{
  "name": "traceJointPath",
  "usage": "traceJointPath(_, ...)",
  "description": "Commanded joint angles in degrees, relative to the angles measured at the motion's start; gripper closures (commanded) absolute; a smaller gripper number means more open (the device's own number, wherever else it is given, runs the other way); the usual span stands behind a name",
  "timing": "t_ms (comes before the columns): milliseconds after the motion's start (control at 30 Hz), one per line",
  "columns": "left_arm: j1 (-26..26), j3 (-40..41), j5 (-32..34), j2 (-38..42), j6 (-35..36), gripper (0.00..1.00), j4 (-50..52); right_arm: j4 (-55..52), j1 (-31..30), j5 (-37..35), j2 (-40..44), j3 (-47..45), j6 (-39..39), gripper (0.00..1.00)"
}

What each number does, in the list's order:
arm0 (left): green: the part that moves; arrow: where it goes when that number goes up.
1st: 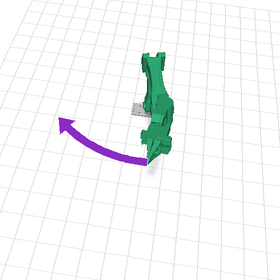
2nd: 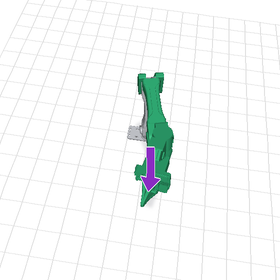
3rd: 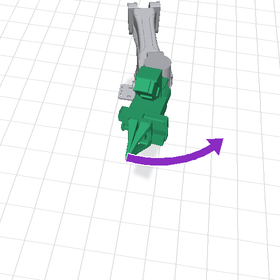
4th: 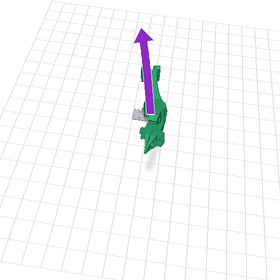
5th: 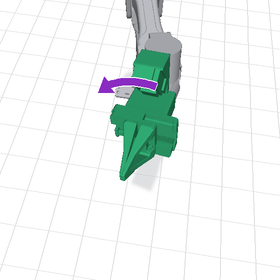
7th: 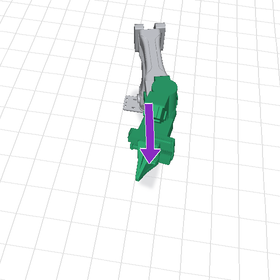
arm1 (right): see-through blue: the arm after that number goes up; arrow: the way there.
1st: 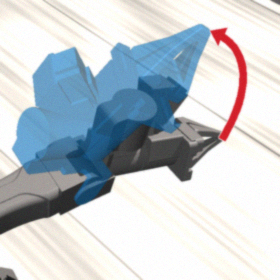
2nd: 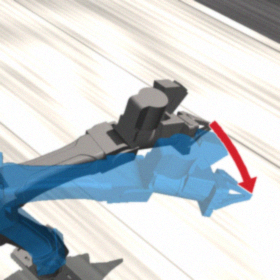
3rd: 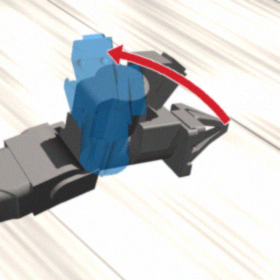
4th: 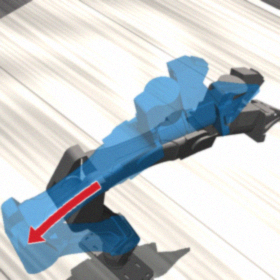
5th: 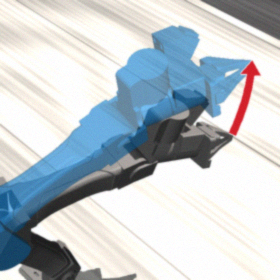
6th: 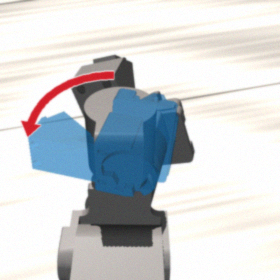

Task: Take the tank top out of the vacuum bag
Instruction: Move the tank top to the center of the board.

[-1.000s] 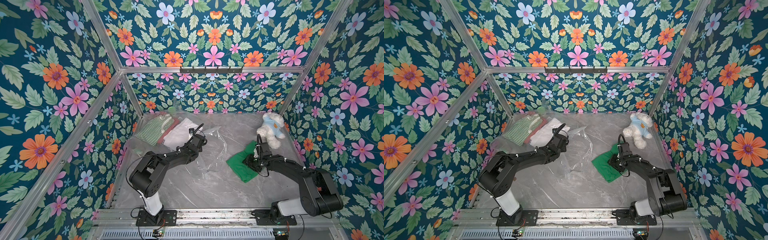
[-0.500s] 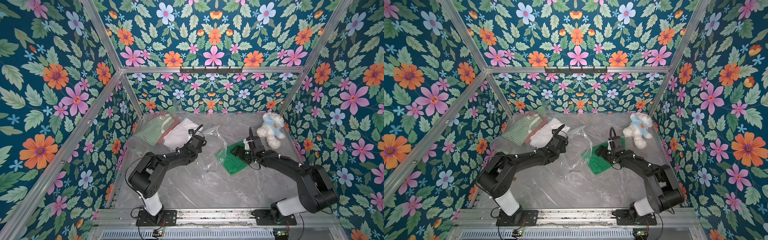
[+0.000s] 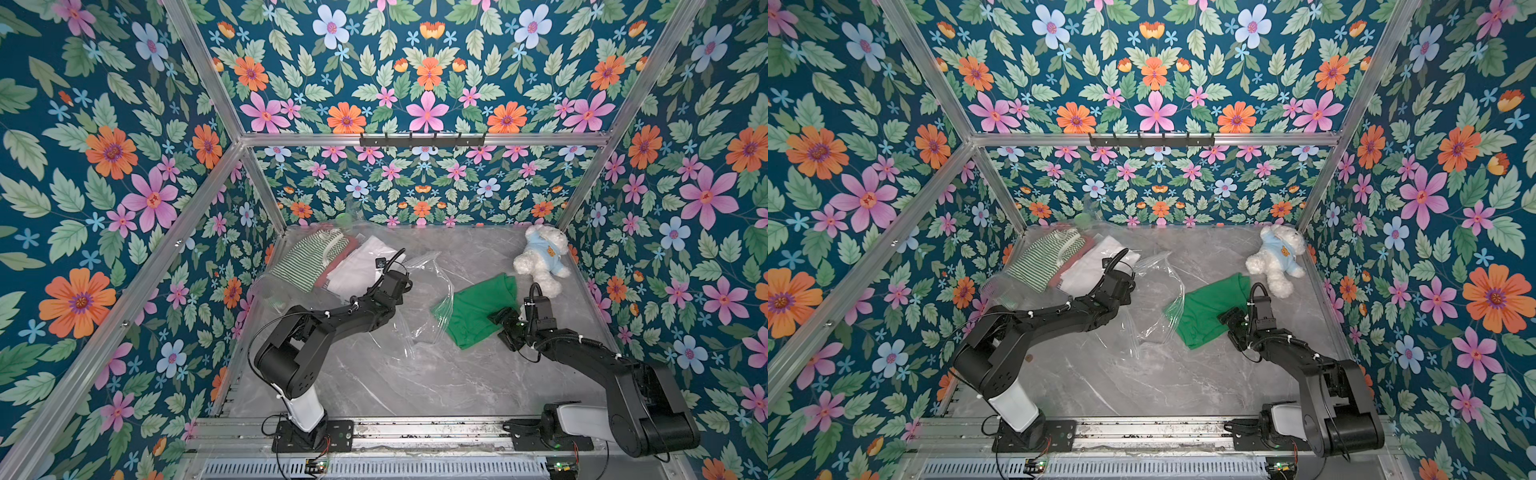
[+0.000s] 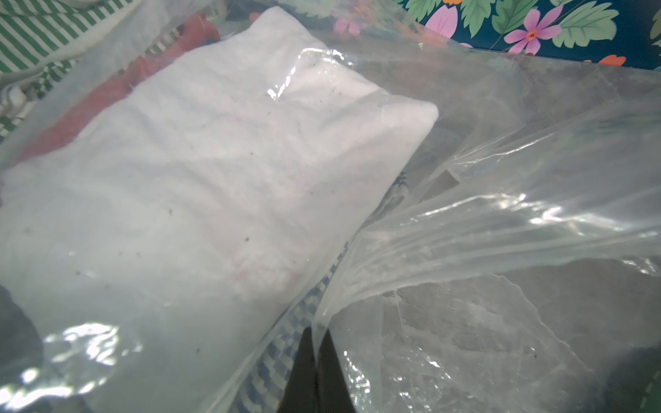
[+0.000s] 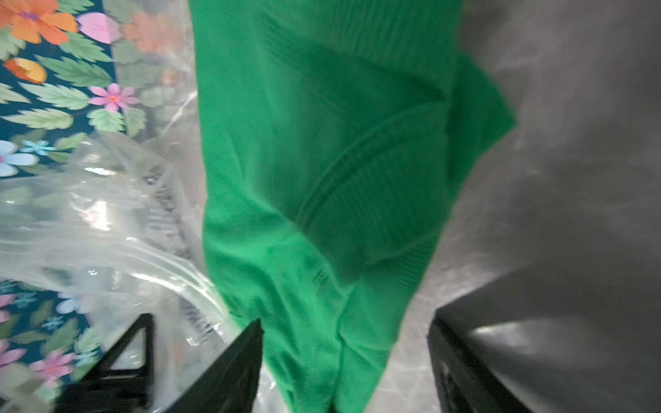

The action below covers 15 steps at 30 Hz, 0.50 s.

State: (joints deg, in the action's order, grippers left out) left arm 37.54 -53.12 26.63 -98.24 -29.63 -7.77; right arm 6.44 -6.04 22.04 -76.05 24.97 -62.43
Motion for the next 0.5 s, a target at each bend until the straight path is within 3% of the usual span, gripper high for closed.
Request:
traceJointPath(0,-0.01,0.03,1.33,0.63,-0.44,1.0,-0.93,8.32,-0.68,3.0,-4.04,-1.32,-7.53,0.31)
traceJointPath(33,-0.01,0.19,1.49,0.83,-0.43,1.0,-0.85,10.44,-1.17,3.48,-5.7,-1.34,-8.67,0.36)
traceJointPath(133,-0.01,0.54,2.05,1.41,-0.26,1.0,-0.52,14.48,-2.97,2.36,-9.79,-0.73,-11.54,0.72)
traceJointPath(200,-0.05,0.78,2.31,1.73,-0.26,1.0,-0.49,16.74,-3.81,0.75,-12.18,0.01,-13.63,0.87)
traceJointPath(333,-0.01,0.83,2.34,1.91,-0.34,1.0,-0.41,21.91,-4.21,-2.79,-16.9,2.71,-17.92,1.0)
traceJointPath(467,-0.05,0.91,2.63,2.16,-0.19,1.0,-0.24,22.26,-4.42,-10.18,-18.37,5.36,-20.96,1.0)
